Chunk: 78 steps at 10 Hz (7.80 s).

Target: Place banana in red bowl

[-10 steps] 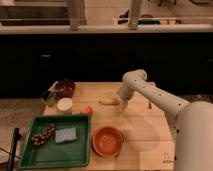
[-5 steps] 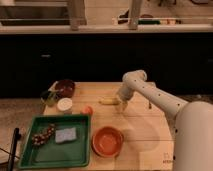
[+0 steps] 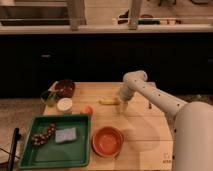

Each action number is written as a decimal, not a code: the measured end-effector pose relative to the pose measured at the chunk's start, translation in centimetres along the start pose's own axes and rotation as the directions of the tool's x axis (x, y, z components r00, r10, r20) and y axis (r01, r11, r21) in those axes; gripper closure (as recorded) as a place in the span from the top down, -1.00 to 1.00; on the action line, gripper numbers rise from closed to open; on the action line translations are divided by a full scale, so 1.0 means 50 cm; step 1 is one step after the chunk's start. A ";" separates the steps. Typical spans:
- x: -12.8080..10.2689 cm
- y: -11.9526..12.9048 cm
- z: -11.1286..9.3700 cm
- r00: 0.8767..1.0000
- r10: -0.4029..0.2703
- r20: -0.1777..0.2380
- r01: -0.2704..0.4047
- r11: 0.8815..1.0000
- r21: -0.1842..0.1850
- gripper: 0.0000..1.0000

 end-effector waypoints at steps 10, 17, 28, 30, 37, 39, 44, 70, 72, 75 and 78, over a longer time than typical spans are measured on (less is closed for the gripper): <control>0.008 0.003 0.005 1.000 -0.002 0.010 0.003 1.000 -0.022 0.25; 0.011 0.007 0.002 1.000 -0.012 0.012 0.013 1.000 -0.028 -0.77; -0.009 0.046 -0.139 0.993 -0.113 0.014 0.113 0.993 -0.040 -0.96; -0.009 0.056 -0.181 0.990 -0.143 0.013 0.143 0.989 -0.047 -0.96; -0.010 0.123 -0.237 0.982 -0.184 0.038 0.186 0.979 -0.088 -0.96; -0.014 0.145 -0.253 0.979 -0.197 0.053 0.201 0.975 -0.096 -0.96; -0.026 0.200 -0.268 0.972 -0.218 0.081 0.227 0.968 -0.109 -0.96; -0.159 0.382 -0.223 0.855 -0.426 0.295 0.497 0.837 -0.230 -0.96; -0.161 0.393 -0.219 0.851 -0.429 0.304 0.504 0.830 -0.239 -0.96; -0.163 0.411 -0.211 0.839 -0.441 0.320 0.524 0.813 -0.255 -0.96; -0.162 0.422 -0.207 0.829 -0.448 0.335 0.538 0.802 -0.260 -0.96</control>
